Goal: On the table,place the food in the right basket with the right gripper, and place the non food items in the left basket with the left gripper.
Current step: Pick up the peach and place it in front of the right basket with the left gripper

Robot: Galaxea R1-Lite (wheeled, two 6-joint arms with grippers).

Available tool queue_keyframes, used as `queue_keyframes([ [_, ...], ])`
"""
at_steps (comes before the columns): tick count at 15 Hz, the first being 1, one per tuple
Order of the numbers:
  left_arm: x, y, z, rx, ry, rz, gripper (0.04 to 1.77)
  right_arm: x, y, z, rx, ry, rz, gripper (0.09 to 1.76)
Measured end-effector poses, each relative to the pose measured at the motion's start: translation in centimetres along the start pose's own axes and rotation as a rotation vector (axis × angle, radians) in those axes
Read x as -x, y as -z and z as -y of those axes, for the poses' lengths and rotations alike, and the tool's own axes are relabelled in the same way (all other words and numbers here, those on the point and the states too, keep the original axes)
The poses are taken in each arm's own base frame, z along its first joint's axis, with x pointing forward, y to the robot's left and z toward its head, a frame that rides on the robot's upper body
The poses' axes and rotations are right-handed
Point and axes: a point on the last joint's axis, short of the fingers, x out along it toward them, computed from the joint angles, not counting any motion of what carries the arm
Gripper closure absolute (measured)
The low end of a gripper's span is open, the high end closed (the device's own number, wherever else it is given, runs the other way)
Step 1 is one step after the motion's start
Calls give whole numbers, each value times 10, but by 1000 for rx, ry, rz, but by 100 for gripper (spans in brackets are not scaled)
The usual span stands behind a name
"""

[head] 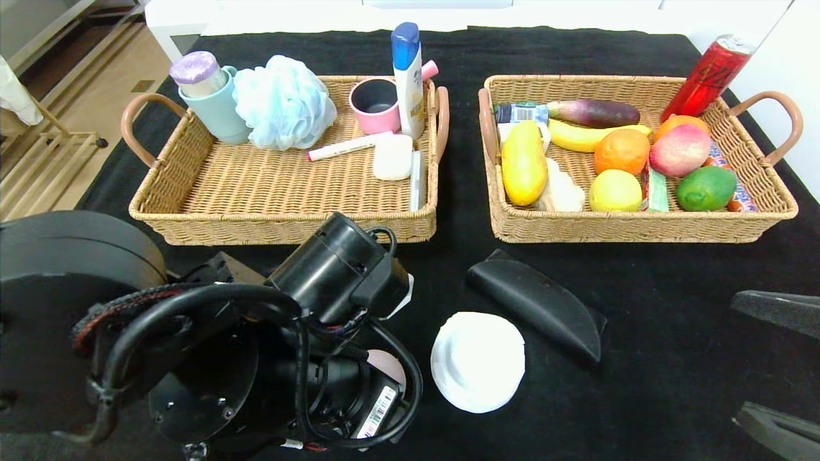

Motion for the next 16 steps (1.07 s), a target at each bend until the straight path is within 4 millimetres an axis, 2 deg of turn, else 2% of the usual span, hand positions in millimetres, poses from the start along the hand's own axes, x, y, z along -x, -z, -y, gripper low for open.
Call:
queue_keyframes([
  [4,-7,-1,3,-7,-4,-18,71,0,0,0,0,1,2,14],
  [8,-11,-2,4,-9,-13,-23,115,1,-1,0,2,2,7,14],
  [9,-11,-2,4,-10,-16,-22,164,1,-1,0,2,2,5,14],
  [16,-8,-2,3,-6,-4,-16,166,1,-1,0,0,2,4,14],
])
